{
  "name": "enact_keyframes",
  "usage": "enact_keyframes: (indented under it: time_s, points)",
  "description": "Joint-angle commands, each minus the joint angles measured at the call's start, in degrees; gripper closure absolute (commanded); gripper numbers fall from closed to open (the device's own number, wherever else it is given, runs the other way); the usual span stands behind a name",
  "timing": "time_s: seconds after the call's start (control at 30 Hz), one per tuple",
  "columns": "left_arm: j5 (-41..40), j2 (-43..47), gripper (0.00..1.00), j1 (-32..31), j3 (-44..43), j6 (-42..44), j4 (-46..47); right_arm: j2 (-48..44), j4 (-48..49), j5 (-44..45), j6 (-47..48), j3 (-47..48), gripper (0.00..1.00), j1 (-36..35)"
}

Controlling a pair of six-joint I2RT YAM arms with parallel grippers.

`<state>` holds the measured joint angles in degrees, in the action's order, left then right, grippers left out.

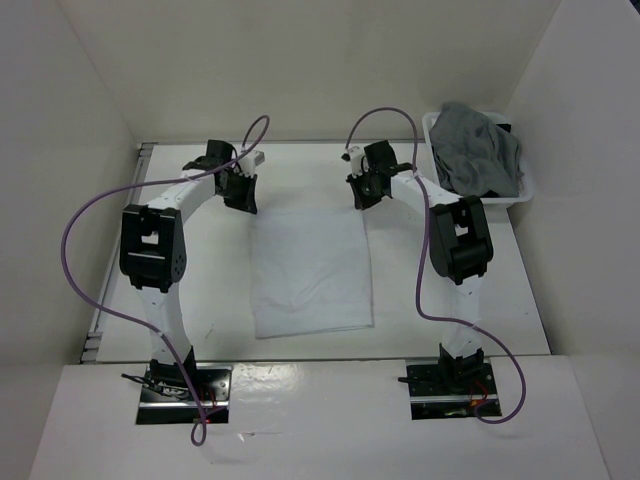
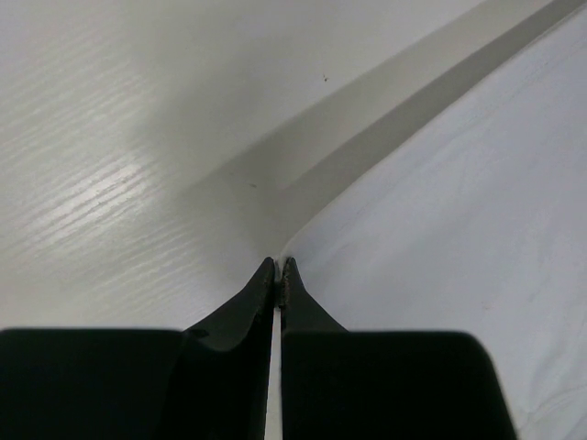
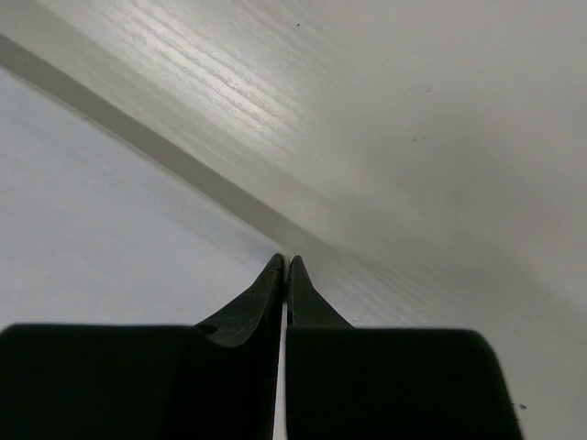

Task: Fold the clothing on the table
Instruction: Fold the skirt

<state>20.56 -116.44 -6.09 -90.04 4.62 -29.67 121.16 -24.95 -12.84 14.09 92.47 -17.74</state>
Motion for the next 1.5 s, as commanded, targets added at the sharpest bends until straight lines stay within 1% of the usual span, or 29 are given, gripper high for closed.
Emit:
enact_keyframes:
  time_s: [0.0,0.13,0.47,0.6,0.7,0.8,0.87,1.1,1.33,1.47]
  points:
    - [-1.04,3.41,1.00,-0.15,-2.33,2.23,-0.48,-4.18,0.78,2.90,-0.99,3.50,1.00,0.33]
    - [-2.36,3.94,1.00,-1.38,-3.56,3.46,-0.48,-4.18,2.09,4.13,-1.52,4.04,1.00,0.33]
    - [-2.89,2.10,1.00,-1.91,-11.56,3.46,-1.09,-4.71,3.76,7.39,-2.66,7.47,1.00,0.33]
    - [-3.42,2.10,1.00,-1.91,-13.58,2.85,-1.09,-4.18,3.77,9.23,-2.66,8.78,1.00,0.33]
    - [-3.95,2.62,1.00,-3.05,-13.58,3.46,-1.62,-4.70,3.77,9.24,-3.19,10.01,1.00,0.33]
    - [-5.26,5.17,1.00,-4.19,-11.48,4.51,-1.62,-6.90,3.77,8.72,-2.67,8.27,1.00,0.33]
    - [-5.97,7.54,1.00,-4.20,-8.50,4.52,-1.09,-9.35,3.77,8.71,-2.66,6.68,1.00,0.33]
    - [-7.28,14.75,1.00,-6.56,-1.73,5.57,-1.09,-18.66,5.00,10.20,-0.30,-3.76,1.00,-0.19]
    - [-7.28,22.74,1.00,-7.62,3.90,6.10,-1.62,-24.12,2.54,9.68,2.17,-11.33,1.00,-2.04]
    - [-7.28,25.91,1.00,-7.62,7.50,6.63,-2.15,-25.45,1.23,10.73,4.28,-15.20,1.00,-3.18]
